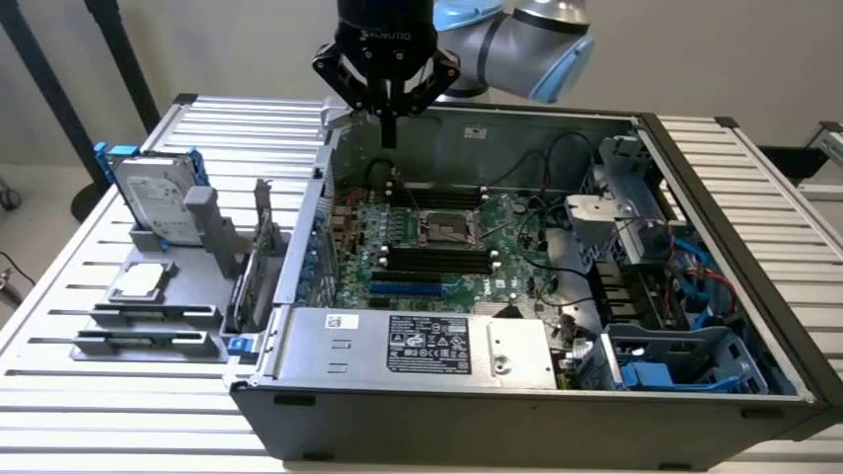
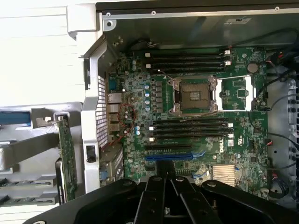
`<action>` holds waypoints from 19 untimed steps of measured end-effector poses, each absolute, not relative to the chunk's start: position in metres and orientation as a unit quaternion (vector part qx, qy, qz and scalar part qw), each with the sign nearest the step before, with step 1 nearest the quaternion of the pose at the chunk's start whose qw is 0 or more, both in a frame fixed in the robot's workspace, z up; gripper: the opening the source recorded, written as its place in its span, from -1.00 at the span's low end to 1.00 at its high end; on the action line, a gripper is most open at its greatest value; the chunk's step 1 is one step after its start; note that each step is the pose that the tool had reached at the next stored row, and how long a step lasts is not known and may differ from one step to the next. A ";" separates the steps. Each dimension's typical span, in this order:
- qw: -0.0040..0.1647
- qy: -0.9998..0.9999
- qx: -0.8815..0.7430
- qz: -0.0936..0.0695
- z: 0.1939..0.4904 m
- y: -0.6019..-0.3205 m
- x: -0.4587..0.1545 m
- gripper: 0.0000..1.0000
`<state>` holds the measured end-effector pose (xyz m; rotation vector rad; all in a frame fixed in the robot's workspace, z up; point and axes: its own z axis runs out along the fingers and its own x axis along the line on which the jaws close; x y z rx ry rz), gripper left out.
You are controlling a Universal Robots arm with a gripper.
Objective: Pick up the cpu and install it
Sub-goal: 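Reach for the cpu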
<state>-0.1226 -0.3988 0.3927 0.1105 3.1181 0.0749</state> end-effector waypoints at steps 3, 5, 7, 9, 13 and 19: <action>0.010 0.999 0.035 0.024 0.393 -0.399 -0.134 -0.79; 0.010 0.999 0.035 0.024 0.393 -0.399 -0.143 -0.79; 0.010 0.999 0.035 0.024 0.392 -0.399 -0.152 -0.79; 0.010 0.999 0.035 0.024 0.392 -0.399 -0.162 -0.79; 0.010 0.999 0.035 0.024 0.391 -0.399 -0.180 -0.79; 0.010 0.999 0.035 0.024 0.390 -0.399 -0.207 -0.79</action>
